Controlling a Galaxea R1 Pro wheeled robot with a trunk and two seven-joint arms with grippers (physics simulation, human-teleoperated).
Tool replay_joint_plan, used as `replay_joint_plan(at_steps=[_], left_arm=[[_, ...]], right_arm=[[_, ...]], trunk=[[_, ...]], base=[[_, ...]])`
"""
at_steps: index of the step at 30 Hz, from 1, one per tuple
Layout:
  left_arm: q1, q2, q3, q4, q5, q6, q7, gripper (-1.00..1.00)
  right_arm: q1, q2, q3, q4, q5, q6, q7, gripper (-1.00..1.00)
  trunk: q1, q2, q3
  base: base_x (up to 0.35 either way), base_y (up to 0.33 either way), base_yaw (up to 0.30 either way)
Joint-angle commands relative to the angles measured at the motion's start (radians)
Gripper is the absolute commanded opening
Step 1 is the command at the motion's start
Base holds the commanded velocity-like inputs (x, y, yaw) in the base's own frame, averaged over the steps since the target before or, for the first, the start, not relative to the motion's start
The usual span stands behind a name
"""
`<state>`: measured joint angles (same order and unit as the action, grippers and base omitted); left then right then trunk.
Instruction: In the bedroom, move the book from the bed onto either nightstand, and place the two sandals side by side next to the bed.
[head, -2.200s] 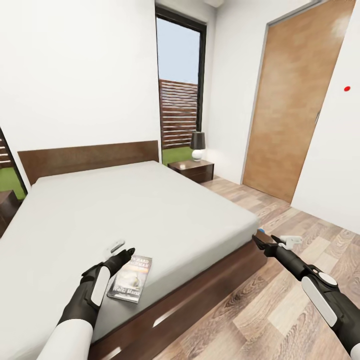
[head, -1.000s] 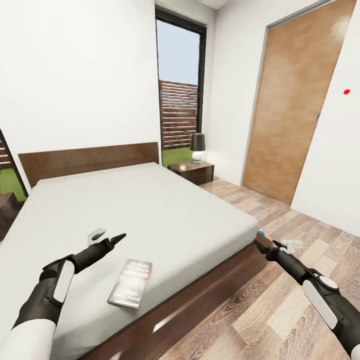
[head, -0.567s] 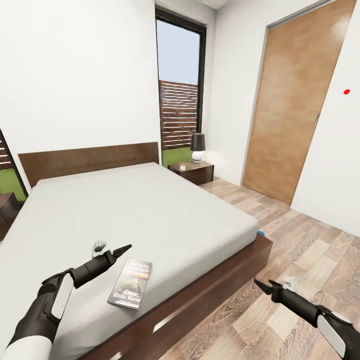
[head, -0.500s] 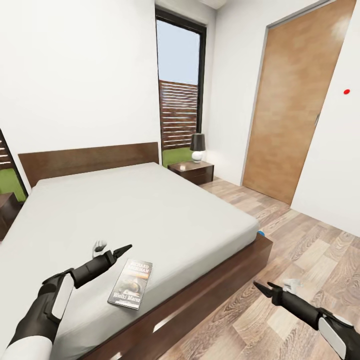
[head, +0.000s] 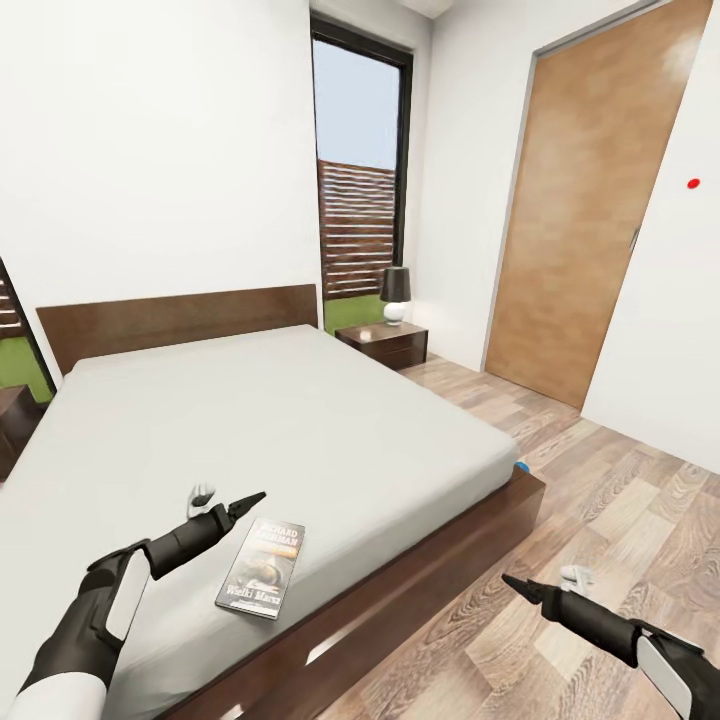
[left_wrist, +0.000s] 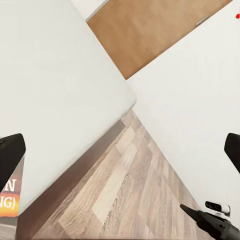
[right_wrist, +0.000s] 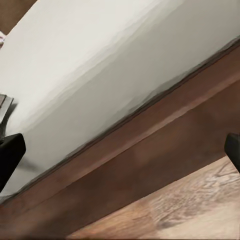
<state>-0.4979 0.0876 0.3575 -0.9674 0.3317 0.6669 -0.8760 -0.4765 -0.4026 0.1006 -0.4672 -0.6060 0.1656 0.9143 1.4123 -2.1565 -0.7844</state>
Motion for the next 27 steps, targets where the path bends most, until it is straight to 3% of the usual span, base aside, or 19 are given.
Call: replay_joint_plan(at_steps=[1,7,10,14,16,21,27], left_arm=[[-0.001,0.000,0.001,0.007,0.004,0.007,-0.001,1.00],[0.000,0.000,0.000,0.018,0.004,0.007,-0.001,1.00],[0.000,0.000,-0.001,0.019,0.004,0.007,-0.001,1.00],[-0.001,0.000,-0.001,0.020,0.004,0.006,-0.001,1.00],[-0.001,0.000,-0.001,0.021,0.004,0.006,-0.001,1.00],[-0.001,0.000,0.000,0.021,0.004,0.006,-0.001,1.00],[-0.001,0.000,0.000,0.022,0.007,0.006,-0.001,1.00]], right_arm=[[-0.001,-0.001,0.005,0.000,-0.011,0.025,0.026,1.00],[-0.002,0.002,0.007,-0.001,-0.009,0.158,0.171,1.00],[-0.002,0.009,0.007,-0.002,-0.009,0.190,0.193,1.00],[-0.003,0.074,0.007,-0.003,-0.009,0.215,0.202,1.00],[-0.003,0.092,0.007,-0.004,-0.009,0.223,0.202,1.00],[-0.005,0.188,0.007,-0.004,-0.009,0.251,0.200,1.00],[-0.007,0.261,0.007,-0.002,-0.008,0.256,0.198,1.00]], trunk=[[0.000,0.000,-0.001],[0.000,0.000,-0.001],[0.000,0.000,-0.001],[0.000,0.000,-0.001],[0.000,0.000,-0.001],[0.000,0.000,-0.001],[0.000,0.000,-0.001]], base=[[0.000,0.000,0.000],[0.000,0.000,0.000],[0.000,0.000,0.000],[0.000,0.000,0.000],[0.000,0.000,0.000],[0.000,0.000,0.000],[0.000,0.000,0.000]])
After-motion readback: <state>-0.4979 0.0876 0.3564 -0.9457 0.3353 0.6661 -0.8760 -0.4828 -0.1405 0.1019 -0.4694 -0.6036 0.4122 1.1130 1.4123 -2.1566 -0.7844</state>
